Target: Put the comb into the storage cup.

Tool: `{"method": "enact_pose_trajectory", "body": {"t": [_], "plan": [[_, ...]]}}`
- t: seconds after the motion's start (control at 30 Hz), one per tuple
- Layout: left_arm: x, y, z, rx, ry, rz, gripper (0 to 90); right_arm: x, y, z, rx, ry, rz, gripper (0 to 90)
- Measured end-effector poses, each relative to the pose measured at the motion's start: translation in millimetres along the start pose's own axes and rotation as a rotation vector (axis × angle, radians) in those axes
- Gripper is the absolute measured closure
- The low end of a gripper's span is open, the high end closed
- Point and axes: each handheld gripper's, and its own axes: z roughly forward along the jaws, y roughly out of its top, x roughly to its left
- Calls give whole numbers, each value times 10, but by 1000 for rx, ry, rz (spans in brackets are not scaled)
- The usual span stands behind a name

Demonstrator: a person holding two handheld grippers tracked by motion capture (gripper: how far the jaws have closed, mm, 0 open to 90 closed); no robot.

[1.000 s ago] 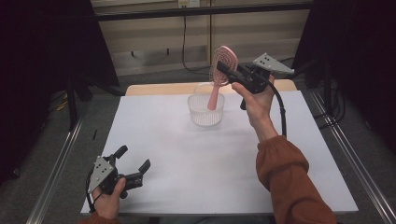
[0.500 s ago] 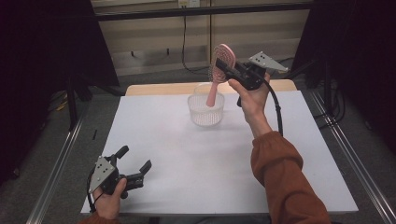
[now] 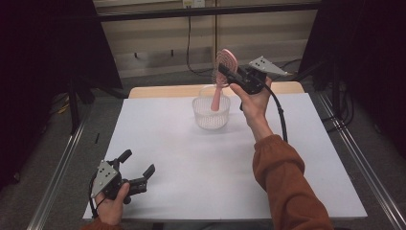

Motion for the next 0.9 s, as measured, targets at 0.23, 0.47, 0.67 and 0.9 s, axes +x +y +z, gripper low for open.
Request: {"method": "enact_pose_trajectory", "body": {"t": [0.23,0.47,0.67,0.9], "plan": [[-5,-4,4,3,-3,-3,23,-10,-97,43,6,-8,16,650],[-2,-3,1,4,-3,1,23,-29,-257,62,17,-20,35,650],[-2,-6,2,5,-2,3,23,-49,-360,71,31,-30,51,650],[1,-6,4,5,-3,0,23,-37,-466,99,38,-40,59,650]]}}
